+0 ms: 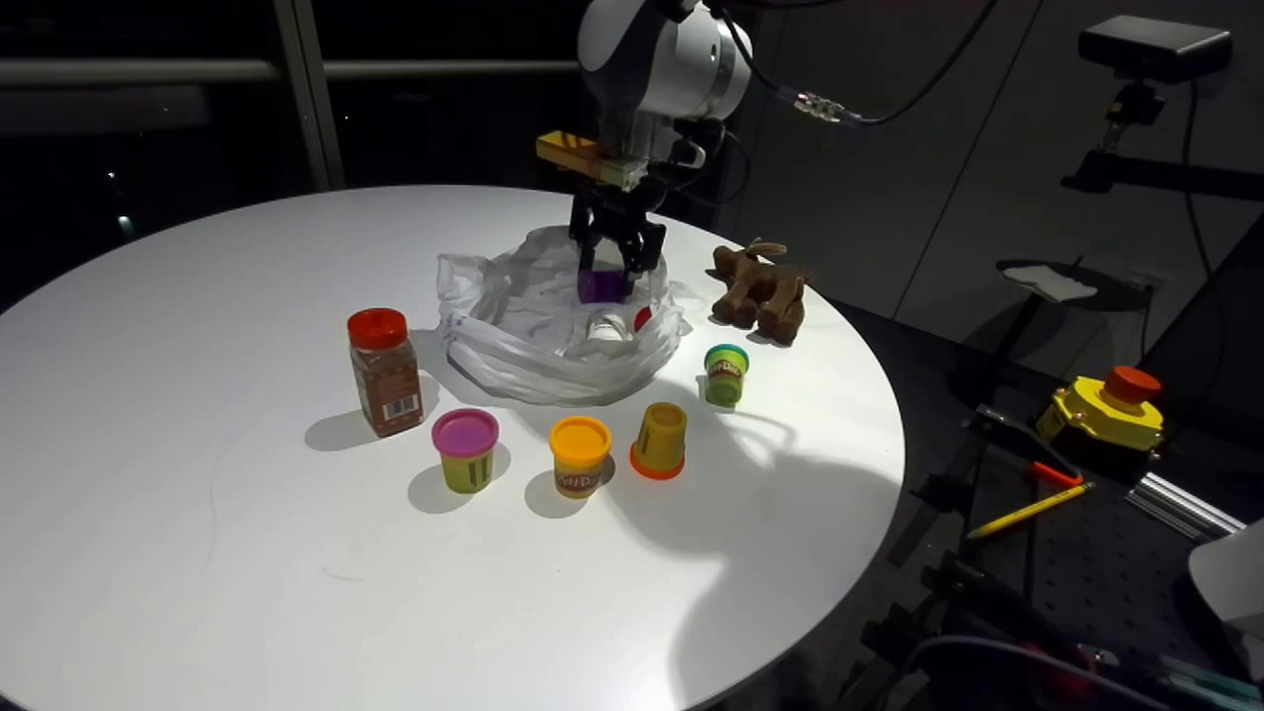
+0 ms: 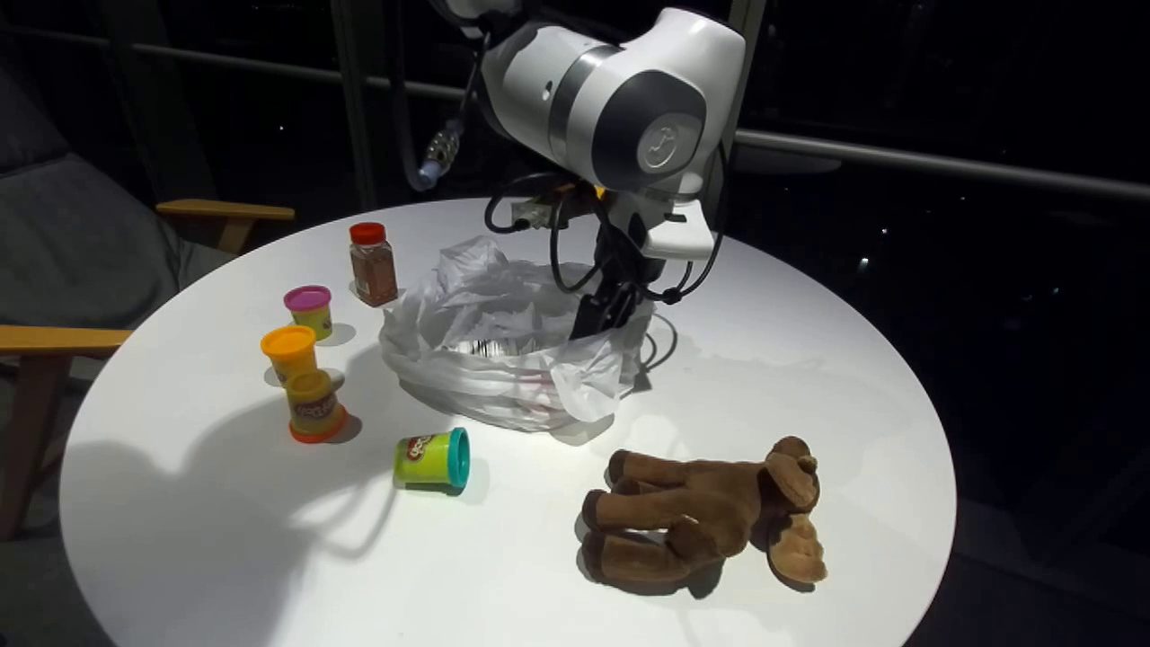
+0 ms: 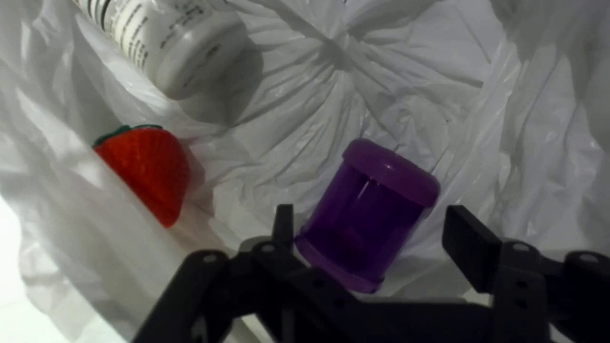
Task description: Remove the things from the plastic bag and put them on the table
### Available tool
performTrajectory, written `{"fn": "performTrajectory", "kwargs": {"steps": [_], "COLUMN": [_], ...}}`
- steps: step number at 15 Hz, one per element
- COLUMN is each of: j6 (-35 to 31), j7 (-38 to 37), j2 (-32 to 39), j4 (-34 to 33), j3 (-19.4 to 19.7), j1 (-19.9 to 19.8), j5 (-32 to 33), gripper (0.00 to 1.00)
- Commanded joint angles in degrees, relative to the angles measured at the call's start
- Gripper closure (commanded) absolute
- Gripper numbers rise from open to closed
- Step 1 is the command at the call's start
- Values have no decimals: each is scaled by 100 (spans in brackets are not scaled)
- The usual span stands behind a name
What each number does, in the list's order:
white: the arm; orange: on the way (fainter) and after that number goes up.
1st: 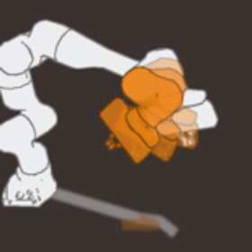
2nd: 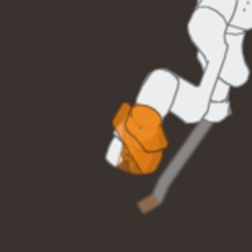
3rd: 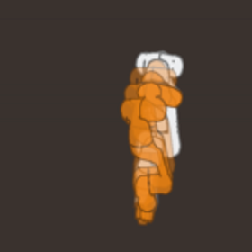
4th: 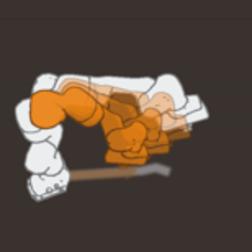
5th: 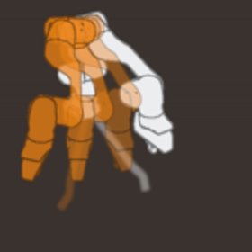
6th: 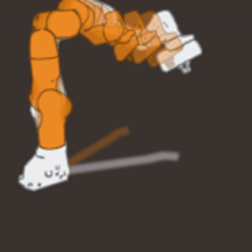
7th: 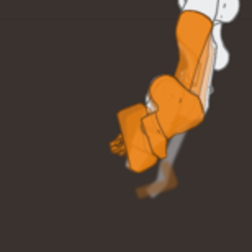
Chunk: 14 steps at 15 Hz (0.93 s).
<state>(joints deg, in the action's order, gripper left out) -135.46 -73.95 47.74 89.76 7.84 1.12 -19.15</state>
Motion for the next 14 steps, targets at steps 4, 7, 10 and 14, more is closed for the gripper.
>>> {"fn": "performTrajectory", "kwargs": {"steps": [4, 7, 10, 14], "j6": [6, -137, -362, -358], "j7": [-193, -98, 152, 870], "j2": [-79, -502, -1307, -2337], "j4": [2, 384, 1153, 2230], "j3": [-48, -32, -51, -185], "j1": [-8, 103, 274, 366], "j5": [114, 196, 422, 820], "gripper": [77, 79, 79, 79]}}
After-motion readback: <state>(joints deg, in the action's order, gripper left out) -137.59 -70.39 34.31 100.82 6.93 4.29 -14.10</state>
